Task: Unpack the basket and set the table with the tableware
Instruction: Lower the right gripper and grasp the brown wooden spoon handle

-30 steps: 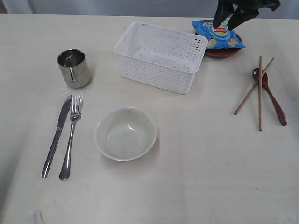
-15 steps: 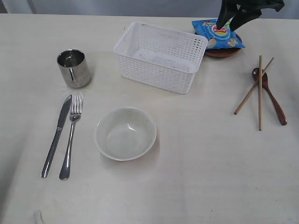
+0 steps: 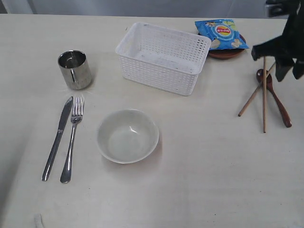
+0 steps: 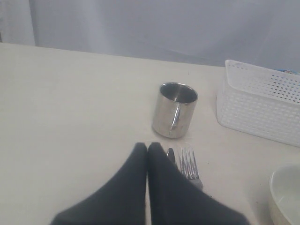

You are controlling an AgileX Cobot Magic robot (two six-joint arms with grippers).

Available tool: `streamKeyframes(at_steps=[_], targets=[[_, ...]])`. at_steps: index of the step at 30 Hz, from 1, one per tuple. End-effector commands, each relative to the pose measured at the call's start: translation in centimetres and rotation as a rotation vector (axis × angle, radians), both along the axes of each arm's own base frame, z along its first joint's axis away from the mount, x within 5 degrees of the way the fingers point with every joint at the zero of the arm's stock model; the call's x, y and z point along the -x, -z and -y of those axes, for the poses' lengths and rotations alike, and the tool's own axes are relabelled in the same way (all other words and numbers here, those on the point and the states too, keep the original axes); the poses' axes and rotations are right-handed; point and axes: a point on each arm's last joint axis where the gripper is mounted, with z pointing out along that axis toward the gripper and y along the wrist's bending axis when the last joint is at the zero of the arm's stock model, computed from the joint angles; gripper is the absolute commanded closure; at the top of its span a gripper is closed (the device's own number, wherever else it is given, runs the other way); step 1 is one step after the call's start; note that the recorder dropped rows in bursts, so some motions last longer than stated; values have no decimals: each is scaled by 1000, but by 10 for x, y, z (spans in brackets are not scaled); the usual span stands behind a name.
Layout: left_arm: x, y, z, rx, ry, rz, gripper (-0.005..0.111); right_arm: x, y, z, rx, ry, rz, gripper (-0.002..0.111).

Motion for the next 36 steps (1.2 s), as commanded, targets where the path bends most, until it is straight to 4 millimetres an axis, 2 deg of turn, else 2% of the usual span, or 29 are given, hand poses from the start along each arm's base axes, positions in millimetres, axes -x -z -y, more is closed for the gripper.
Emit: streamKeyframes(at_steps=[1, 4, 7, 10, 13, 21, 34, 36], targets=[[0, 0, 0, 2, -1, 12, 107, 10, 21, 9, 72, -2, 23, 73], [0, 0, 0, 2, -1, 12, 107, 5, 21, 14, 73, -1, 75, 73], [0, 0, 0, 2, -1, 12, 107, 0, 23, 32, 28, 85, 123, 73], [0, 0, 0, 2, -1, 12, 107, -6, 43, 51, -109, 170, 100, 73], [0, 0, 0, 2, -1, 12, 107, -11, 60, 50, -200, 137, 64, 73], [0, 0, 0, 2, -1, 12, 107, -20, 95, 51, -185, 111, 25, 73], [0, 0, 0, 2, -1, 12, 107, -26, 121, 55, -147, 83, 21, 73], [0, 0, 0, 2, -1, 12, 107, -27, 124, 55, -148, 83, 17, 78]])
